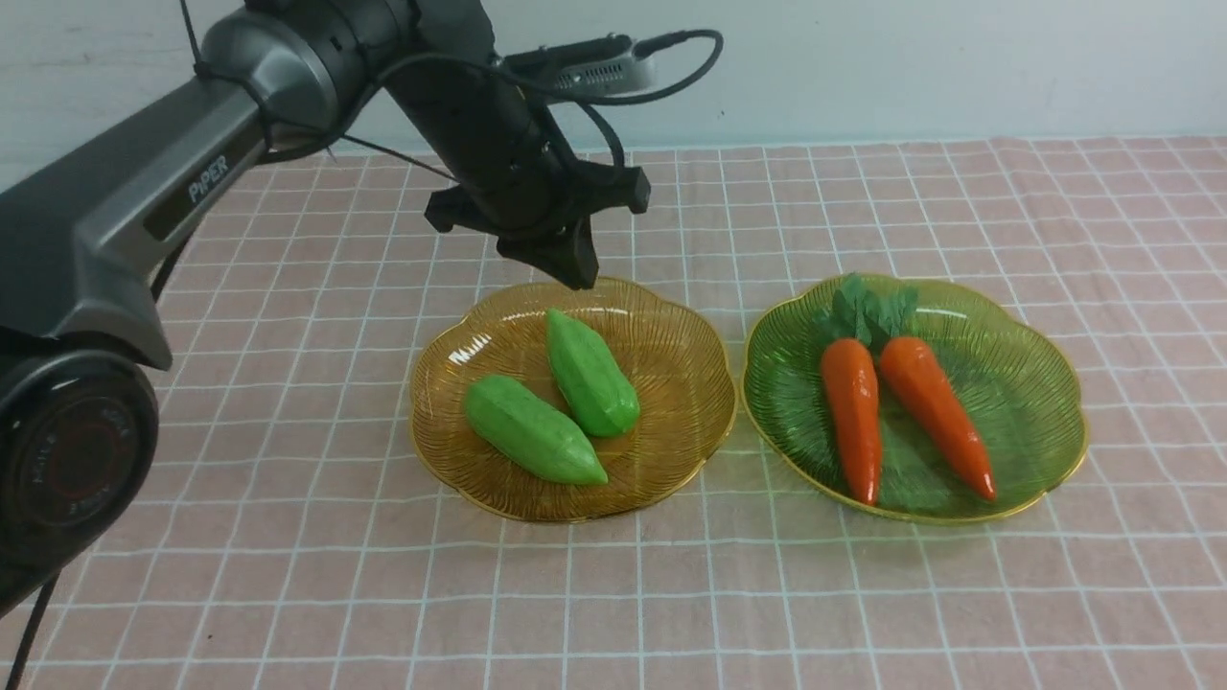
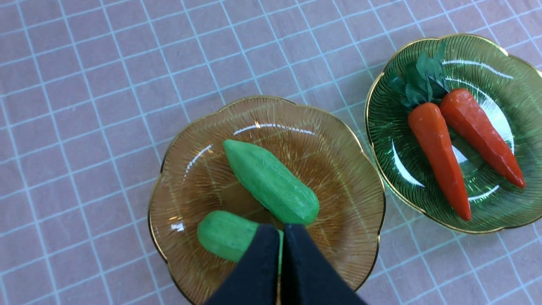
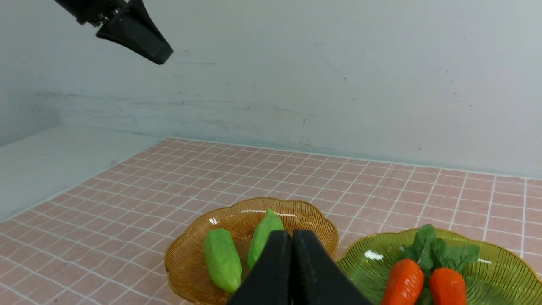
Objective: Put different types of vegetables on the plate.
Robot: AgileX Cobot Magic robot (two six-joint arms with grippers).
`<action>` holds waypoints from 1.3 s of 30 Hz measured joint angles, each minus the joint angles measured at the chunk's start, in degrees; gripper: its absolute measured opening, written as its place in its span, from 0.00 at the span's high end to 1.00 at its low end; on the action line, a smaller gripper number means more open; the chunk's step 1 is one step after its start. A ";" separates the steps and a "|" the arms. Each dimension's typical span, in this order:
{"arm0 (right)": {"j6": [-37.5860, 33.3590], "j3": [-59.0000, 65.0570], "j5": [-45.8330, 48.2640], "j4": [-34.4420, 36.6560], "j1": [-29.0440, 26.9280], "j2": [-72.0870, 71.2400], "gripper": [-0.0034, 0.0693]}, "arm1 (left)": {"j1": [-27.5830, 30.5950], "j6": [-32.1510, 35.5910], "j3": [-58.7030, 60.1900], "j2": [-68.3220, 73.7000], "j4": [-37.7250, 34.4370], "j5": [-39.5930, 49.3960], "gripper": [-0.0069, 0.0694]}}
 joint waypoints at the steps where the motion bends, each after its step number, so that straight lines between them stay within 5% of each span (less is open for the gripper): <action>1: 0.00 1.30 -0.07 0.00 -0.18 -0.82 0.97 | 0.00 0.00 1.22 -1.07 0.15 0.06 0.91; 17: 0.00 21.64 0.51 -3.64 -17.33 -16.36 0.97 | 0.00 0.68 8.23 -4.51 1.19 0.21 0.91; 27: 0.00 23.76 2.89 -4.06 -24.25 -16.95 0.97 | 0.00 2.51 11.68 -10.62 1.48 0.16 0.91; 39: 0.00 23.76 3.04 -4.24 -26.25 -16.95 0.97 | 0.00 0.00 52.41 -49.08 8.85 -3.47 0.91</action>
